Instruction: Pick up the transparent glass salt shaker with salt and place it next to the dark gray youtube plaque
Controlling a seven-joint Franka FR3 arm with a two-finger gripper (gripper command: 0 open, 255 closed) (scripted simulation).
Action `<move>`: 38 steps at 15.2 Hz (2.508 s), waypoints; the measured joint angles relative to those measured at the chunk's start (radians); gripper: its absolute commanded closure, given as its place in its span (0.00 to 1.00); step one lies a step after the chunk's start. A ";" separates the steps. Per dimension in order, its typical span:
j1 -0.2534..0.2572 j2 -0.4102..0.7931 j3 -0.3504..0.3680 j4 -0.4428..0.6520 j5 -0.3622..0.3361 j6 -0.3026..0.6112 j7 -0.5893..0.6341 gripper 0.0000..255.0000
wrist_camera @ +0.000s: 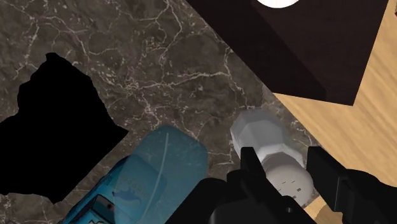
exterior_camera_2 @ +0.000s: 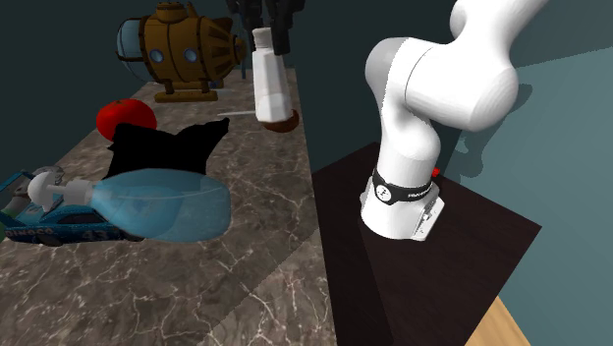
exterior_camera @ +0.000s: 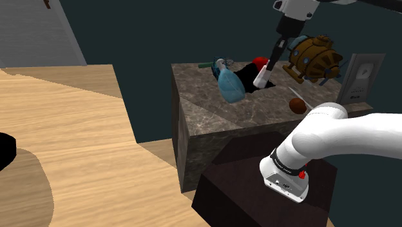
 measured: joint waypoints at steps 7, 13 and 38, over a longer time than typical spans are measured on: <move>0.007 0.037 0.006 0.116 0.009 -0.080 0.002 1.00; 0.012 0.067 0.012 0.218 0.016 -0.150 0.005 1.00; -0.003 0.095 -0.175 0.516 -0.138 -0.401 -0.218 1.00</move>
